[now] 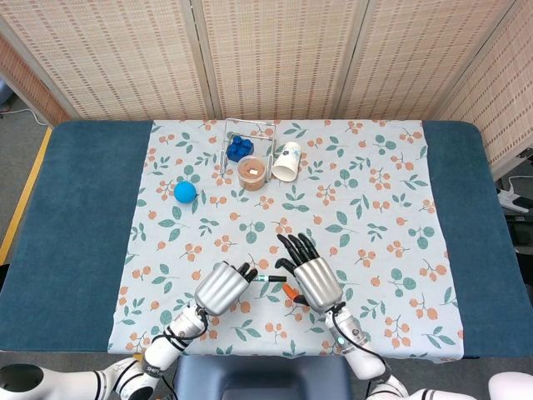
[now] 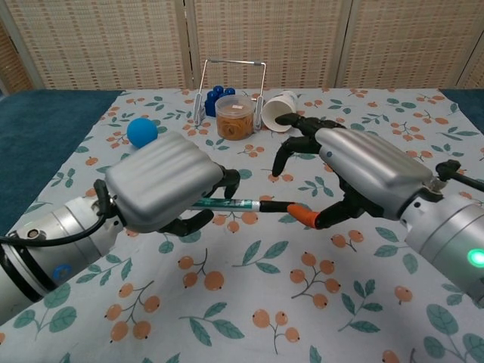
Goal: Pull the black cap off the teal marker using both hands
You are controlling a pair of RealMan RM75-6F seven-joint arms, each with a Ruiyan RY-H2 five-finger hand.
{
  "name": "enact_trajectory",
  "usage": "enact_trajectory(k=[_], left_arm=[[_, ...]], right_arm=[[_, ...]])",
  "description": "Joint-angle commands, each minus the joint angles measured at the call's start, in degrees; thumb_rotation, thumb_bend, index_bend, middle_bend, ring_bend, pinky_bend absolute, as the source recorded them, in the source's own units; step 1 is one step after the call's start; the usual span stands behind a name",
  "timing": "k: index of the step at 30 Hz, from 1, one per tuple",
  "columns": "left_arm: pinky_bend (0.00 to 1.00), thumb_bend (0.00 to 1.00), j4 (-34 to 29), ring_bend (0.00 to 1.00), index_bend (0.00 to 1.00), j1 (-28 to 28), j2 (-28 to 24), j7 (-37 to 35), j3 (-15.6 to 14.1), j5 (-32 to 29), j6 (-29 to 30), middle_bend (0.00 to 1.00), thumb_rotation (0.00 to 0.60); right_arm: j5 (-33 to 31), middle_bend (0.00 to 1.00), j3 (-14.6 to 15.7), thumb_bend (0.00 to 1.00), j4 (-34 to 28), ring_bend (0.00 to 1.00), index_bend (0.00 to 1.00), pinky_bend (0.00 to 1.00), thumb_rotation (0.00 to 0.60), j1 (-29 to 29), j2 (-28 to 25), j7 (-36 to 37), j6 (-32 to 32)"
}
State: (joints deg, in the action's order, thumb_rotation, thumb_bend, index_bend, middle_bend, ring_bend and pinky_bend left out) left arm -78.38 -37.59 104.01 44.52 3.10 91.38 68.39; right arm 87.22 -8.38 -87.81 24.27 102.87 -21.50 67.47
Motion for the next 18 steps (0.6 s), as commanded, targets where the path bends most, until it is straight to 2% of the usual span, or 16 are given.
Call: enact_trajectory(k=[1,18], left_arm=[[1.00,0.54,-0.7,0.89,0.90,0.1,-0.5,0.4,0.2,0.0,0.1,0.99,0.600],[1.00,0.54,-3.3,0.89,0.90,1.0,-1.6,1.7,-0.3,0.5,0.3,0.99,0.600]], right_arm=[[-0.9,0.00,0.1,0.21,0.4,0.00,0.37,0.00,0.600,0.3,1.0,-0.7,-0.1],[-2.4,0.03,0.8,0.21,3.8,0.00,0.46,0.00,0.600,1.1,3.4,1.4,1.4]])
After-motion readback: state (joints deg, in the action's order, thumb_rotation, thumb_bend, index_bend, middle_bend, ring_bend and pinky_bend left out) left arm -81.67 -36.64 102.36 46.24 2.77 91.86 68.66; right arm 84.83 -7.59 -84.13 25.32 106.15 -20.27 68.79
